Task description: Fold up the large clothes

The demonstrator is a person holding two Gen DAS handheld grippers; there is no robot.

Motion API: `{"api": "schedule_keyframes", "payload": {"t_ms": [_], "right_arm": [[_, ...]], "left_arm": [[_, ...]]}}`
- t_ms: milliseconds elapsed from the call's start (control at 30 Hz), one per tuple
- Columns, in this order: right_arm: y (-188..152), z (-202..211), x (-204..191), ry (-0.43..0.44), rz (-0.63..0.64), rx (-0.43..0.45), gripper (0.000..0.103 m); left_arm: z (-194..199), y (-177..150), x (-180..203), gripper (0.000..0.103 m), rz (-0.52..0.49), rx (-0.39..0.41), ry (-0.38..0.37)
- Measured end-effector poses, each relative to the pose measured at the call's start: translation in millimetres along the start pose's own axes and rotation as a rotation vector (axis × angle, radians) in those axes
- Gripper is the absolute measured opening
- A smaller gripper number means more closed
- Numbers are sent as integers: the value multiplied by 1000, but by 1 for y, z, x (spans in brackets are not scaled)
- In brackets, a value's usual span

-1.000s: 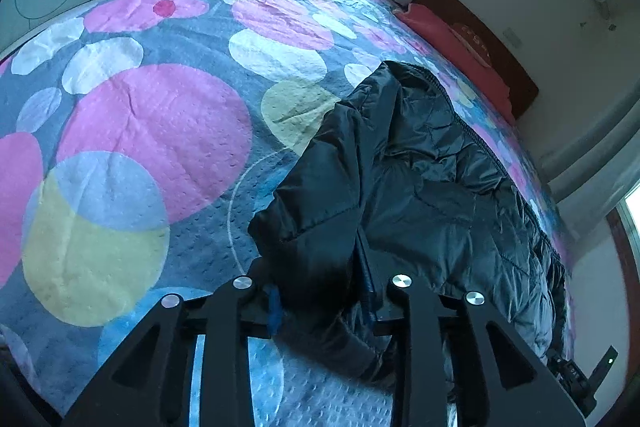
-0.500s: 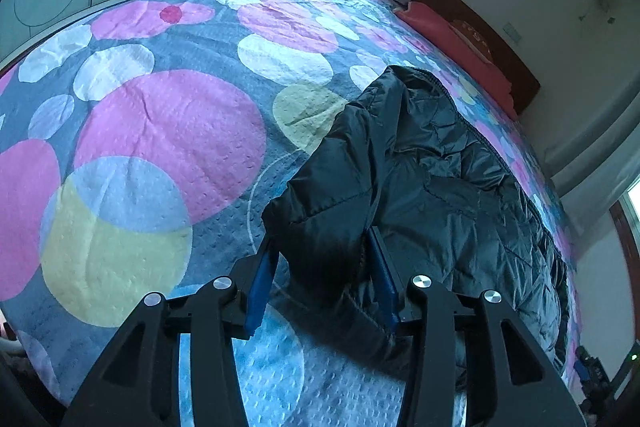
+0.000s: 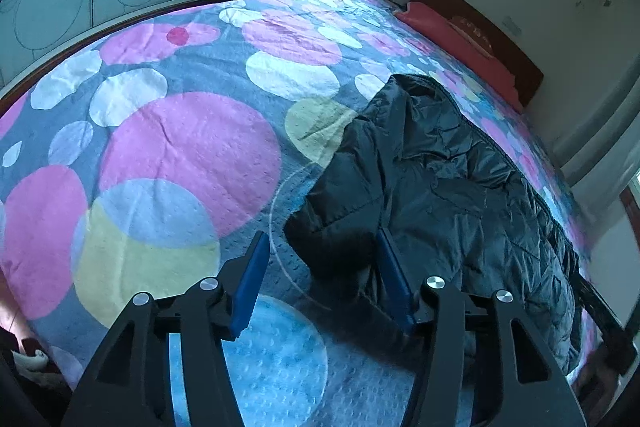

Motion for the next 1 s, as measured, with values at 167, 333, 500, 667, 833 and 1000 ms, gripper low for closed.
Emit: {"api": "schedule_keyframes", "payload": {"t_ms": [167, 333, 500, 667, 833, 1000], "right_arm": [[-17, -46, -6, -19, -21, -112, 59], [-24, -52, -6, -27, -24, -97, 59], [-26, -51, -5, -23, -27, -92, 59], [-27, -53, -4, -24, -25, -85, 59], [-30, -52, -5, -24, -24, -76, 59], [-31, -52, -5, -24, -27, -67, 59]], "left_arm": [[4, 5, -5, 55, 18, -1, -18], [-3, 20, 7, 69, -29, 16, -54], [-39, 41, 11, 70, -17, -34, -118], [-81, 58, 14, 70, 10, -126, -193], [-112, 65, 23, 70, -24, -197, -192], [-127, 66, 37, 53, -106, -203, -191]]}}
Point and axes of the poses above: each gripper's, at about its wrist camera, not at the fingertips, and z roughly against the way its jaws point, x to its right, y to its top, the point moved 1 cm from there along -z, roughly the way its jaws point, and after that the axes turned 11 degrees about -z, right-handed, at the moved point
